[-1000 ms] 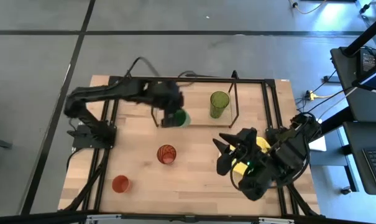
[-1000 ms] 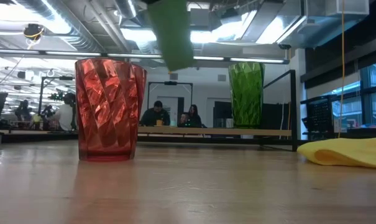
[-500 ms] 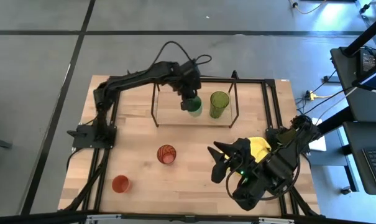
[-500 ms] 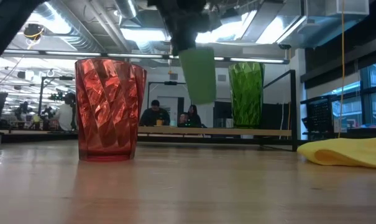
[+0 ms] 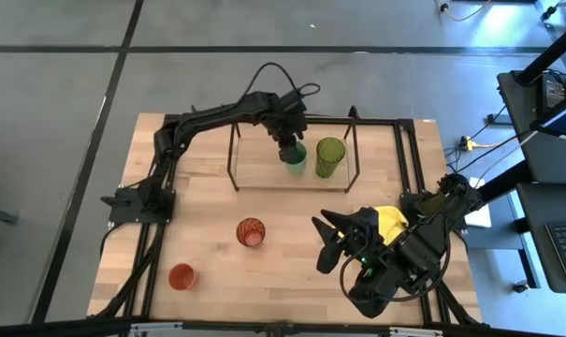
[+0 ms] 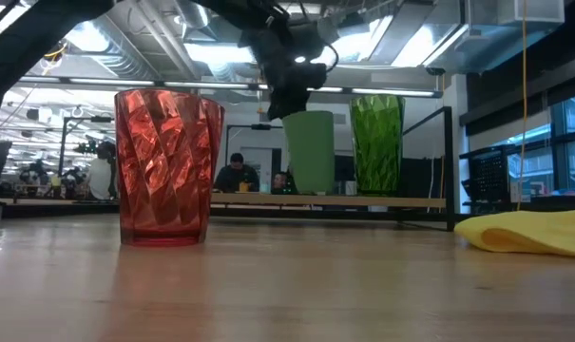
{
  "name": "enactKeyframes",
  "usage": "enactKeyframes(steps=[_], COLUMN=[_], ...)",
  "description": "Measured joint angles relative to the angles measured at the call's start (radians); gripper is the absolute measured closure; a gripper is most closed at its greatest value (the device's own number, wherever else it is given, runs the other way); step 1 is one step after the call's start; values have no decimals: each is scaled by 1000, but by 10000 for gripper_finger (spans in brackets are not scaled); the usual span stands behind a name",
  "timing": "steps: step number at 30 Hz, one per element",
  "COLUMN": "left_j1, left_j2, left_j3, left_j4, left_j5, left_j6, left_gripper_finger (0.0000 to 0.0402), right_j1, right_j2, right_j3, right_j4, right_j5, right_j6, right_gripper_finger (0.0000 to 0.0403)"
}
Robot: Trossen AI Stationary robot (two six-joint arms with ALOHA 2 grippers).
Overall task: Stack small to large cups/mugs on shelf
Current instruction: Put the green cup on the shelf
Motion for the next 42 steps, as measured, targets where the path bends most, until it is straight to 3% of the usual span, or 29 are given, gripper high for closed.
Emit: enactKeyframes(steps=[23, 36, 42], left_j1=[1, -3, -2], left_j2=[12, 12, 12], left_j3=[-1, -1, -1], left_j4=[52, 84, 85], left_j5=[34, 49, 49], left_j6=[-31, -38, -39], left_gripper_finger=[386, 345, 346], right_j1=[-2, -3, -7], right_j2=[0, 0, 0], right_j3=[0, 0, 0], right_j4=[-17, -31, -41], right_j5=[-3, -3, -3], right_j6=[-4, -4, -4], right_gripper_finger=[245, 245, 245])
